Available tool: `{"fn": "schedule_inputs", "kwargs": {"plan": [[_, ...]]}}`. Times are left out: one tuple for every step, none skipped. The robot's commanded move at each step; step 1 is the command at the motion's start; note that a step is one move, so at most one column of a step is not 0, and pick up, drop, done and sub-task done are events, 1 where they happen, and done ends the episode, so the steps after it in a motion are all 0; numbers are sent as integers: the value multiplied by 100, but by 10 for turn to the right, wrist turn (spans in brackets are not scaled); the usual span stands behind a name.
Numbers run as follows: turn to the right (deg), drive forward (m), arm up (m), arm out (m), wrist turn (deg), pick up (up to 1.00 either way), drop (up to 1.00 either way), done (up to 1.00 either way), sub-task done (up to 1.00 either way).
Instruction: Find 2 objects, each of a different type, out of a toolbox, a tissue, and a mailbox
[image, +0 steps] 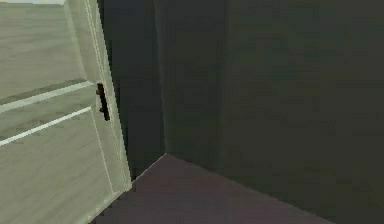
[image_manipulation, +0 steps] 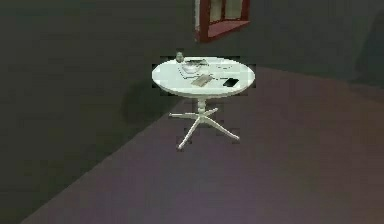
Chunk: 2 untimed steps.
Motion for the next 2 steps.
{"fn": "schedule_inputs", "kwargs": {"plan": [[0, 5, 0, 0, 0, 0, 0, 0, 0], [450, 0, 0, 0, 0, 0, 0, 0, 0]]}}
